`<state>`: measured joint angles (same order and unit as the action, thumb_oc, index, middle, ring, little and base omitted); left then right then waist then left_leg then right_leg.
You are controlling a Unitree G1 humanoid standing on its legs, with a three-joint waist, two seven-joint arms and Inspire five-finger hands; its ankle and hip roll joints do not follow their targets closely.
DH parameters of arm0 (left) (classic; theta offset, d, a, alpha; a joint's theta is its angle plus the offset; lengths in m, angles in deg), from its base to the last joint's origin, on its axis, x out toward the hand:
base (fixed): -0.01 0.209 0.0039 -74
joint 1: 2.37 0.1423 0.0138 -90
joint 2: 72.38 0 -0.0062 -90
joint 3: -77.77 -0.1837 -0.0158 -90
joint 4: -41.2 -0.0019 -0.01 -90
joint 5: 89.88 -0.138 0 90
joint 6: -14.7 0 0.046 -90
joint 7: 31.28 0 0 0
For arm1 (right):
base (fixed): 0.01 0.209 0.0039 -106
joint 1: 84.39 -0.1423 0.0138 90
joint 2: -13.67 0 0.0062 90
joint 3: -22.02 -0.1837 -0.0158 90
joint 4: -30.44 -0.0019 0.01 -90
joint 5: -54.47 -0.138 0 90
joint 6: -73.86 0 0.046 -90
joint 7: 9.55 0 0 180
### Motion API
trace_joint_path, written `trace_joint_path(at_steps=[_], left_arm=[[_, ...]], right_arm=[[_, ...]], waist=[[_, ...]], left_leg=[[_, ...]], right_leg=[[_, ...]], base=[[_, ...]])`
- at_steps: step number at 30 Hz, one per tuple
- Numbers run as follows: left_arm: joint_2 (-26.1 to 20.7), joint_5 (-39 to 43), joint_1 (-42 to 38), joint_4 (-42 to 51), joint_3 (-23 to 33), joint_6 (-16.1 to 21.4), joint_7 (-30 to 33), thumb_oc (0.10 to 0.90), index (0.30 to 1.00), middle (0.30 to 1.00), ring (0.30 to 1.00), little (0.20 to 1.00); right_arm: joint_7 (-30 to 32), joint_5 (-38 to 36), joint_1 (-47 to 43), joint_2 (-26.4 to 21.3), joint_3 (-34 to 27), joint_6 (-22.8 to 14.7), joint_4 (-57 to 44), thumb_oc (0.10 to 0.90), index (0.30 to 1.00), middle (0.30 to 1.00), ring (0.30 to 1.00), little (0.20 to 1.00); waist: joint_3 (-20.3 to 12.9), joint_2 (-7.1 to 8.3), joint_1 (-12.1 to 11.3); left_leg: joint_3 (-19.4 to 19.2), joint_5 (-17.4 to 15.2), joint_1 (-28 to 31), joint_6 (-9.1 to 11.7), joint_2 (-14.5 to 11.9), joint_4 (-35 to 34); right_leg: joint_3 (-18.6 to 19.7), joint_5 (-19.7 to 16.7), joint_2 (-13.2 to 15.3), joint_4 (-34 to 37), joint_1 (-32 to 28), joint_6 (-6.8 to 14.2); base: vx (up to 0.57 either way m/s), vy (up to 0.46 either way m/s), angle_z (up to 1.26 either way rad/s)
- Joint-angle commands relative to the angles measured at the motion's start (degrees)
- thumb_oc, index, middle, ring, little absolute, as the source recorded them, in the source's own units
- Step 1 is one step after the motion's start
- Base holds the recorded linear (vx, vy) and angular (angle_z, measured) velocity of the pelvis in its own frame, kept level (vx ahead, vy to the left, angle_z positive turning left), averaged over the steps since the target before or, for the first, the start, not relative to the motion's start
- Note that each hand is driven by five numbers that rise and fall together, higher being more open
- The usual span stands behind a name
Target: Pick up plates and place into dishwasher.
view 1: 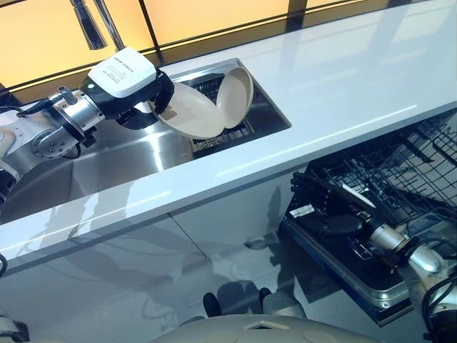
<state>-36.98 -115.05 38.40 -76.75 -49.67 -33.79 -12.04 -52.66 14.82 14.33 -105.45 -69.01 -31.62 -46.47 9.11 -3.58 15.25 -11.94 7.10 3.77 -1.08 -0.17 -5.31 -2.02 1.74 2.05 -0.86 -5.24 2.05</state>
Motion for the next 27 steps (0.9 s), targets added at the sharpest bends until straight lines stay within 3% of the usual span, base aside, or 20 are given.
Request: trace_joint_path(at_steps=[1, 6, 11, 14, 15, 20, 24, 27], left_arm=[[-3.75, 7.89, -3.06, -3.09, 10.62, 0.43, 6.07, 0.1, 0.3, 0.3, 0.3, 0.2], [-4.08, 8.8, 0.29, -2.31, 14.7, 1.15, 5.91, 0.1, 0.3, 0.3, 0.3, 0.2], [-2.56, 10.54, 0.75, -0.63, 16.72, 0.99, 3.73, 0.1, 0.3, 0.3, 0.3, 0.2], [-0.92, 11.88, 0.79, 0.41, 17.46, 0.86, 2.28, 0.1, 0.3, 0.3, 0.3, 0.2], [-0.01, 12.45, 0.75, 0.95, 17.79, 0.7, 1.82, 0.1, 0.3, 0.3, 0.3, 0.2], [2.39, 14.26, -0.13, 3.32, 18.52, -1.3, -1.43, 0.1, 0.3, 0.3, 0.3, 0.2], [5.14, 15.15, -0.67, 5.27, 18.01, -2.35, -3.67, 0.1, 0.3, 0.3, 0.3, 0.2], [7.34, 16.95, -1.97, 8.72, 16.21, -4.13, -5.75, 0.1, 0.3, 0.3, 0.3, 0.2]], right_arm=[[-5.07, -10.37, -5.43, -1.65, -6.29, -1.41, -6.74, 0.8, 0.9, 0.9, 0.9, 0.9], [-7.72, -17.83, -7.6, -0.9, -10.2, 0.41, -8.81, 0.8, 0.9, 0.9, 0.9, 0.9], [-7.83, -22.9, -11.15, 0.92, -11.72, -1.2, -9.88, 0.8, 0.9, 0.9, 0.9, 0.9], [-5.18, -23.49, -13.21, 1.86, -11.84, -4.15, -11.56, 0.8, 0.9, 0.9, 0.9, 0.9], [-2.51, -23.07, -14.42, 1.94, -11.64, -7.07, -12.28, 0.8, 0.9, 0.9, 0.9, 0.9], [2.97, -22.68, -18.27, 2.76, -11.16, -11.51, -15.11, 0.8, 0.9, 0.9, 0.9, 0.9], [9.1, -17.66, -21.28, 4.14, -10.76, -15.23, -16.62, 0.8, 0.9, 0.9, 0.9, 0.9], [21.03, -0.15, -23.46, 2.59, -9.86, -20.51, -15.97, 0.8, 0.9, 0.9, 0.9, 0.9]], waist=[[-4.39, 0.4, -0.72], [-4.92, 0.27, -0.94], [-5.27, -0.01, -1.33], [-5.63, -0.09, -1.78], [-5.75, -0.18, -2.02], [-6.04, -0.41, -2.48], [-6.09, -0.66, -2.73], [-6.12, -0.6, -3.05]], left_leg=[[-1.33, -10.05, 5.31, -0.86, 2.87, 0.31], [-1.39, -10.11, 5.31, -0.92, 2.9, 0.31], [-1.03, -10.35, 5.44, -1.03, 3.09, 0.31], [-0.68, -10.32, 5.29, -1.01, 3.18, 0.31], [-0.52, -10.24, 5.28, -0.98, 3.2, 0.31], [-0.09, -10.23, 5.29, -0.97, 3.29, 0.31], [0.29, -10.29, 5.45, -0.96, 3.37, 0.33], [0.95, -10.26, 5.47, -0.93, 3.49, 0.38]], right_leg=[[1.08, -0.81, -4.06, 0.74, 2.31, 2.87], [1.1, -0.73, -4.18, 0.75, 2.31, 2.72], [1.3, -0.46, -4.4, 0.74, 2.05, 2.58], [1.38, -0.37, -4.47, 0.76, 2.02, 2.59], [1.36, -0.38, -4.49, 0.7, 2.04, 2.58], [1.44, -0.27, -4.7, 0.64, 1.95, 2.45], [1.55, -0.2, -4.8, 0.69, 1.72, 2.38], [1.63, -0.16, -4.83, 0.64, 1.55, 2.31]], base=[[0.0, 0.0, 0.0], [0.0, 0.013, -0.01], [0.0, 0.032, -0.08], [0.0, 0.0, 0.0], [0.0, 0.0, 0.0], [0.0, 0.007, 0.0], [0.0, 0.0, 0.0], [0.0, 0.0, 0.0]])
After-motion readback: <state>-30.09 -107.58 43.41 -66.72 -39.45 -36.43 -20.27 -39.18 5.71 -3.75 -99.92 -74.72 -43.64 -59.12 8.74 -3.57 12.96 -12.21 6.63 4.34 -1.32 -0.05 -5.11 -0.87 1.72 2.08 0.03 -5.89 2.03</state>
